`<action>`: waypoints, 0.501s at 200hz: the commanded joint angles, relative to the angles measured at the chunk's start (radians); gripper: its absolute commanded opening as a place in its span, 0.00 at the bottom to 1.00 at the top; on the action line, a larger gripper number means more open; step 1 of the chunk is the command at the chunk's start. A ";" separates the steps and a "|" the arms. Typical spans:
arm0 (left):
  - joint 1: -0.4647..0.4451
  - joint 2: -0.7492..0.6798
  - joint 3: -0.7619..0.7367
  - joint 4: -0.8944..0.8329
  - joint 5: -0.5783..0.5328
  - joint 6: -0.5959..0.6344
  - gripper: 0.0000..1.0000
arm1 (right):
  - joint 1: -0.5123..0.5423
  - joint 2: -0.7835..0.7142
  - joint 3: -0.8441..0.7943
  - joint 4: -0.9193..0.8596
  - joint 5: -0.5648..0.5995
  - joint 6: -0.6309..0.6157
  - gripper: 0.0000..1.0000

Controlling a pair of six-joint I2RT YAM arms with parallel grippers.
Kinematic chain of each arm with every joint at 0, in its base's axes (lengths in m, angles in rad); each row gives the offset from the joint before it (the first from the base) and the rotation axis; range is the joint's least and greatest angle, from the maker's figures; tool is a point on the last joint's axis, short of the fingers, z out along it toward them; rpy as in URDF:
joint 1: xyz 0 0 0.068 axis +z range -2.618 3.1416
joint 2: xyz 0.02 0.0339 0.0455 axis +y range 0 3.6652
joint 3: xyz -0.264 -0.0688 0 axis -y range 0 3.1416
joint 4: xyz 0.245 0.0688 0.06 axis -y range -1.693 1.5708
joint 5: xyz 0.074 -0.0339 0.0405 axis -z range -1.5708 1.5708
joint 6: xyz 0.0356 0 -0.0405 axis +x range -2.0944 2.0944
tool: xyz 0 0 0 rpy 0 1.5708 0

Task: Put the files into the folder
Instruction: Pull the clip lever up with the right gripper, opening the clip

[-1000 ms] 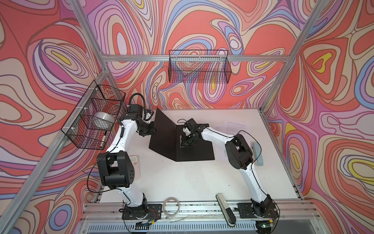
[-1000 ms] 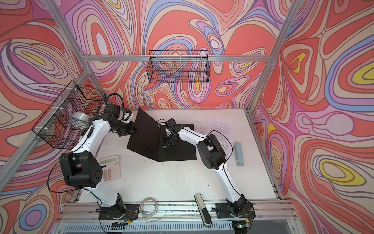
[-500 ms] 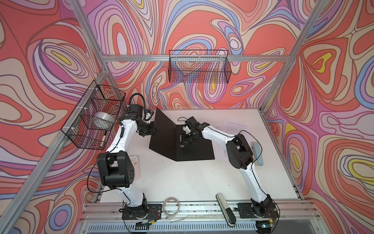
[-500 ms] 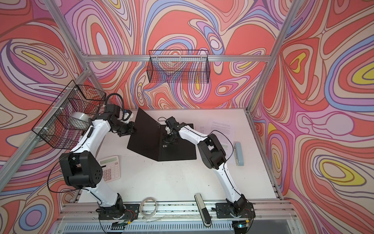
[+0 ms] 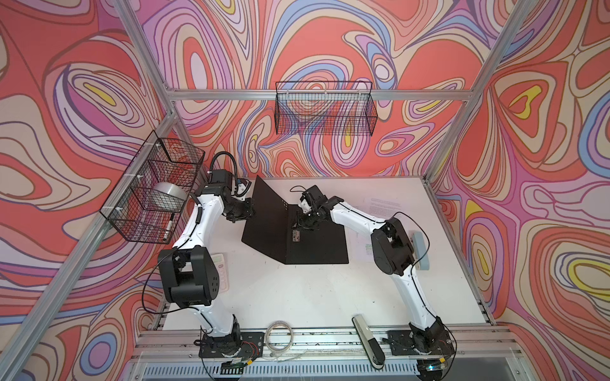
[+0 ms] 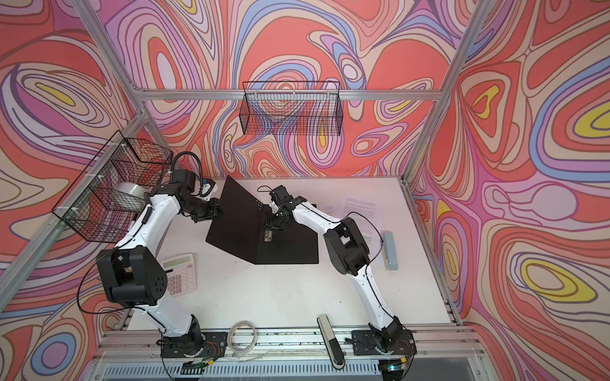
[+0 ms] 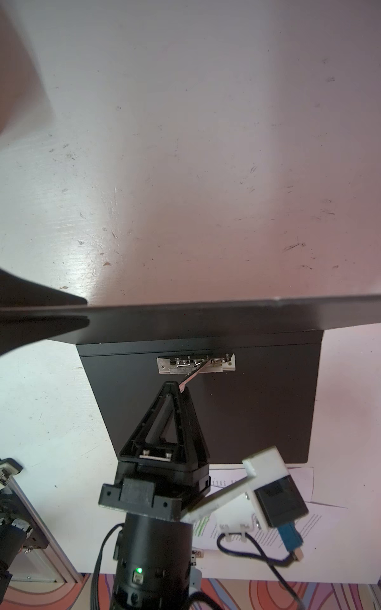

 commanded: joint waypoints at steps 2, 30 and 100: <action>0.011 0.013 0.020 -0.015 -0.051 0.029 0.00 | -0.005 -0.061 0.003 -0.011 0.026 -0.017 0.35; 0.012 0.020 0.013 -0.007 -0.056 0.028 0.00 | -0.007 -0.094 0.004 0.008 0.043 -0.024 0.39; 0.012 0.039 -0.019 0.029 -0.080 0.024 0.06 | -0.013 -0.156 -0.019 0.001 0.098 -0.024 0.39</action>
